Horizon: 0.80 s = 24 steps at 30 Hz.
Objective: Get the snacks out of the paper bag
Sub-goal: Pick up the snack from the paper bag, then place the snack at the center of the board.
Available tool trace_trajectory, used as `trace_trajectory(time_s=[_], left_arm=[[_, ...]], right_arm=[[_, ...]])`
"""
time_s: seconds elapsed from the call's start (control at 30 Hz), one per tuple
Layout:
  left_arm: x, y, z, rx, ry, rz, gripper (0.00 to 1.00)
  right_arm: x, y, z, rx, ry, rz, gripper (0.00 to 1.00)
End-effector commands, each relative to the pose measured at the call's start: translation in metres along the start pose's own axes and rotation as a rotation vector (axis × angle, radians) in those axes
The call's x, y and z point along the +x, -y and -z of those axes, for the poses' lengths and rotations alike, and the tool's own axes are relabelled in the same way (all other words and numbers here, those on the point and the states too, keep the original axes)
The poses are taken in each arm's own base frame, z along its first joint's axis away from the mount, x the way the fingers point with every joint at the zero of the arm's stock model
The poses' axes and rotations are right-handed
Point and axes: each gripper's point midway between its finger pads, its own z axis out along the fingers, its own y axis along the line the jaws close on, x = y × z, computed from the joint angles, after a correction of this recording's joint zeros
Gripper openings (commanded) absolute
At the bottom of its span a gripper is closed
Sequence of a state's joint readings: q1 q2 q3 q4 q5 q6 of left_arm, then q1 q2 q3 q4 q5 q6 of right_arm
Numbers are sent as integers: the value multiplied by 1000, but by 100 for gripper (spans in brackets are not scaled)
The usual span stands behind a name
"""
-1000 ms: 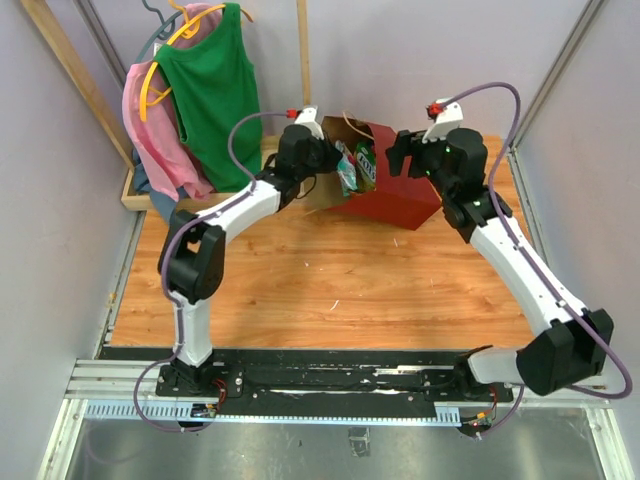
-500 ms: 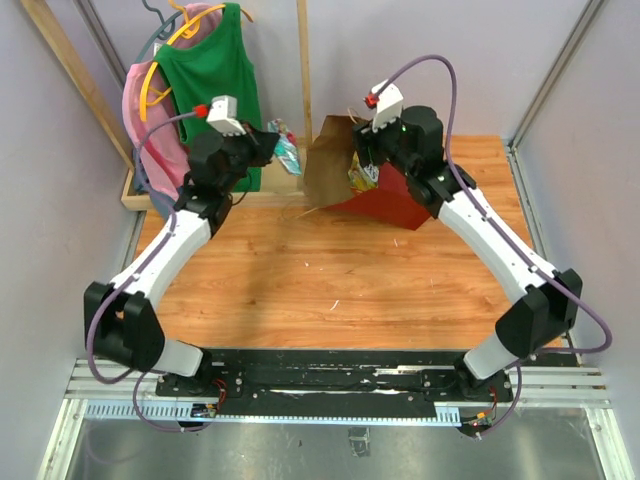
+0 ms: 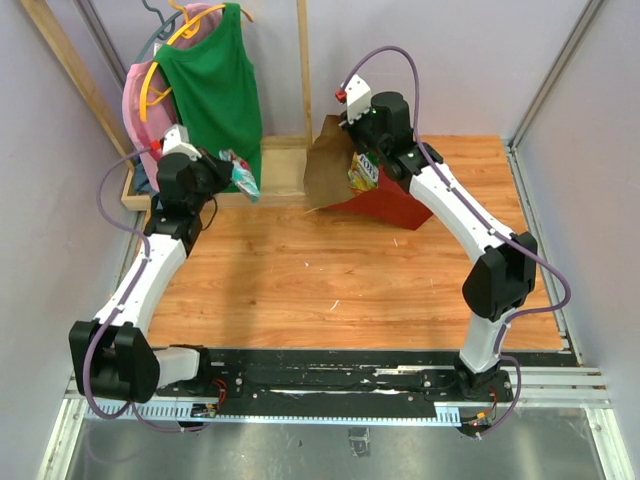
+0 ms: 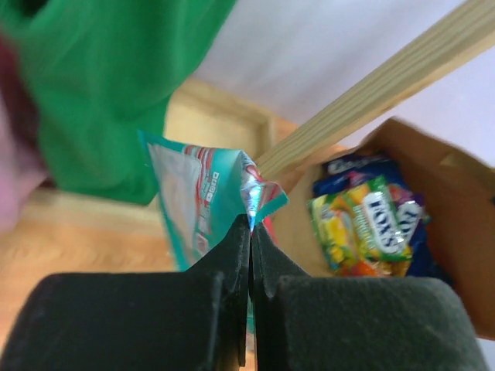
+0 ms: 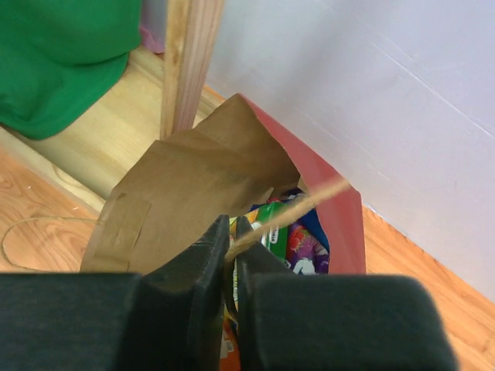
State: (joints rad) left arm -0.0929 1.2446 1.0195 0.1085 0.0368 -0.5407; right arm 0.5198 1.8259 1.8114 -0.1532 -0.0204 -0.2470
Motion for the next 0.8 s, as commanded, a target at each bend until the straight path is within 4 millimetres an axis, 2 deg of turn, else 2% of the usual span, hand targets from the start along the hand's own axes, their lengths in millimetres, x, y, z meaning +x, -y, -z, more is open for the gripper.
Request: trace_trajectory(time_s=[0.0, 0.13, 0.3, 0.43, 0.53, 0.6, 0.67, 0.77], left_arm=[[16, -55, 25, -251, 19, 88, 1], [35, -107, 56, -429, 37, 179, 1], [65, -148, 88, -521, 19, 305, 0], [93, -175, 105, -572, -5, 401, 1], [110, -183, 111, -606, -15, 446, 1], [112, -185, 112, -599, -5, 483, 1], [107, -179, 105, -541, 10, 508, 1], [90, -159, 86, -411, 33, 527, 1]], right_arm=[[-29, -15, 7, -41, 65, 20, 3], [-33, -22, 9, -62, 71, 19, 1], [-33, -26, 7, -83, 71, 7, 2], [-31, -31, 7, -102, 71, -2, 2], [-29, -32, 9, -109, 71, 0, 2], [-30, -34, 11, -117, 73, 0, 2], [-30, -35, 12, -125, 76, -3, 3], [-29, -38, 12, -140, 77, -10, 3]])
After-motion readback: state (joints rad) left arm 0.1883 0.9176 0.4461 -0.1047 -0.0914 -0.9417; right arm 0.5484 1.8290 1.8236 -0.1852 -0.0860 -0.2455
